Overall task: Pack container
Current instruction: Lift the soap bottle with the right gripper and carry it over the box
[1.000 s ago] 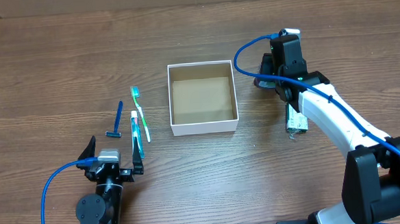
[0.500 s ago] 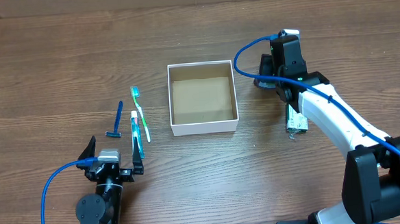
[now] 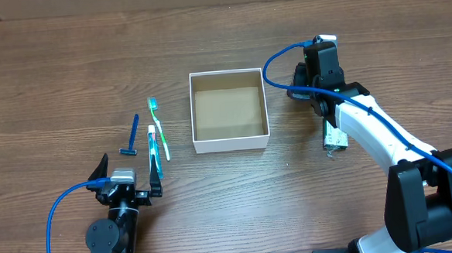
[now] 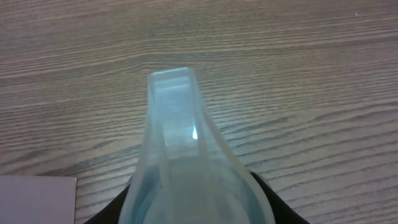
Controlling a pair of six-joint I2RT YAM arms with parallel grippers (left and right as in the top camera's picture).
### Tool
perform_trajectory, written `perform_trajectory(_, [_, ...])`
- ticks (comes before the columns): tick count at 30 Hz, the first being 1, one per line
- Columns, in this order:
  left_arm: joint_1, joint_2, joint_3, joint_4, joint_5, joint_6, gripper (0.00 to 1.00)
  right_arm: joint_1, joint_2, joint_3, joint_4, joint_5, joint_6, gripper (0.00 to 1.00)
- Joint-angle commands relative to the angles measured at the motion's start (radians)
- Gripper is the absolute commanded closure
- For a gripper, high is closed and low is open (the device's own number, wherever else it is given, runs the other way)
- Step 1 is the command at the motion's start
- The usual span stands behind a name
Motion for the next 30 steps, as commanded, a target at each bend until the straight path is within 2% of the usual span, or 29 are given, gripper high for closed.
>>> perform_trajectory(1, [0.01,-0.01,-0.003,-0.002,-0.003,0.001,0.0,0.006,-0.025,-0.006,-0.001,0.02,-0.002,0.64])
perform_trajectory(6, [0.01,-0.009,-0.003,-0.002,-0.003,0.001,0.0,0.008,-0.071,-0.006,-0.005,0.024,-0.033,0.68])
perform_trajectory(13, [0.01,-0.009,-0.003,-0.002,-0.003,0.001,0.0,0.026,-0.12,-0.006,-0.018,0.039,-0.045,0.69])
perform_trajectory(20, [0.01,-0.009,-0.003,-0.002,-0.003,0.001,0.0,0.106,-0.203,-0.006,-0.074,0.092,-0.051,0.69])
perform_trajectory(30, [0.01,-0.009,-0.003,-0.002,-0.003,0.001,0.0,0.233,-0.437,-0.005,-0.124,0.091,-0.024,0.69])
